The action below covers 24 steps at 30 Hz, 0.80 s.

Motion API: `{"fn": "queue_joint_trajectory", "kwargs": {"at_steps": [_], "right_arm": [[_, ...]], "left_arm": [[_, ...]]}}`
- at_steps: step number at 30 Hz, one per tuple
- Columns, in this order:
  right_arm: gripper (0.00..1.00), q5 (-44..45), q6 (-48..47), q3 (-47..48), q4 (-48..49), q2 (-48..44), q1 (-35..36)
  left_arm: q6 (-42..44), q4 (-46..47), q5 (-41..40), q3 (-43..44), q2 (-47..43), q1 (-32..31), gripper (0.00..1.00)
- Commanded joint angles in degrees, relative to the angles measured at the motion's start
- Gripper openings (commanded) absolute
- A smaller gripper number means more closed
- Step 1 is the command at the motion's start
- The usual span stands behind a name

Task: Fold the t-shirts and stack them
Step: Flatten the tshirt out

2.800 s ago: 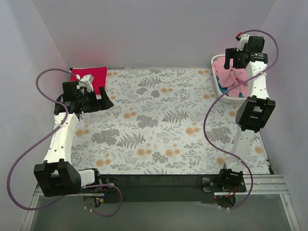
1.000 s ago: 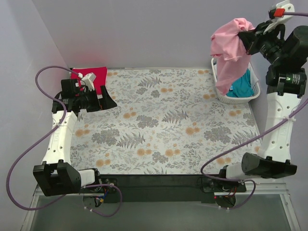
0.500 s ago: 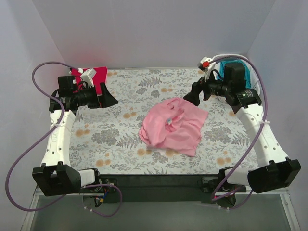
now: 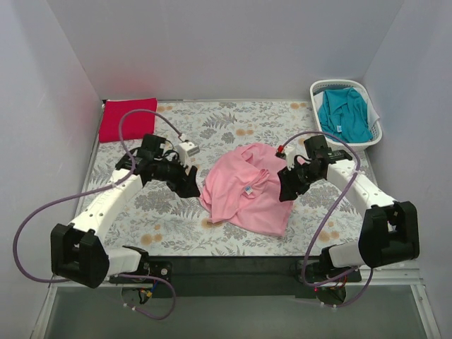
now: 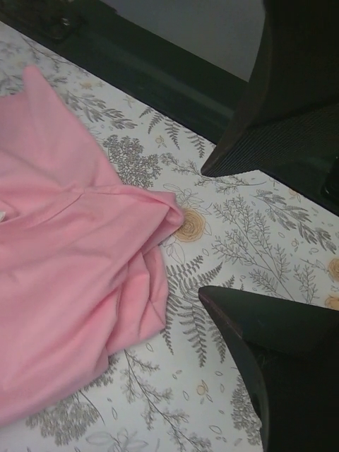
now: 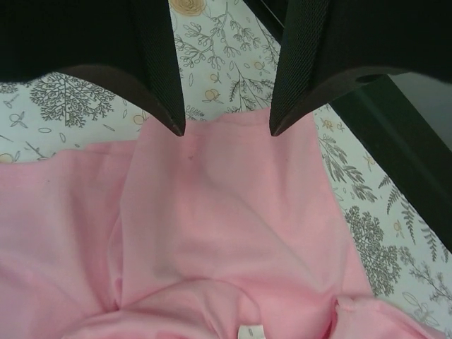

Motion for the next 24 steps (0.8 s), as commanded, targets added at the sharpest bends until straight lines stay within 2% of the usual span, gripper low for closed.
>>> {"fn": "queue_joint_trajectory", "kwargs": {"at_steps": [1, 3, 6, 12, 18, 22, 24], "right_arm": [[0.54, -0.5, -0.9, -1.4, -0.9, 1.7, 0.1], [0.52, -1.2, -0.9, -2.0, -1.4, 2.6, 0.4], [0.51, -0.3, -0.5, -3.6, -1.6, 3.3, 1.6], [0.5, 2.3, 1.6, -3.2, -0.3, 6.4, 1.8], [0.58, 5.5, 3.2, -1.5, -0.3, 11.4, 1.8], [0.59, 7.6, 3.7, -0.6, -0.1, 15.4, 1.8], [0.56, 7.3, 2.9, 0.1, -0.4, 14.9, 1.8]], "left_arm": [[4.7, 4.7, -6.6, -1.3, 2.5, -9.7, 0.6], [5.0, 6.7, -10.6, -2.6, 4.4, -16.4, 0.57], [5.0, 10.2, -14.0, -4.9, 6.3, -22.1, 0.56], [5.0, 13.8, -15.9, -6.1, 10.1, -29.1, 0.55], [5.9, 18.6, -23.9, -10.4, 13.0, -31.1, 0.53], [5.4, 19.0, -27.0, -11.7, 13.1, -31.1, 0.5], [3.6, 18.1, -28.0, -11.4, 12.3, -31.0, 0.37]]}}
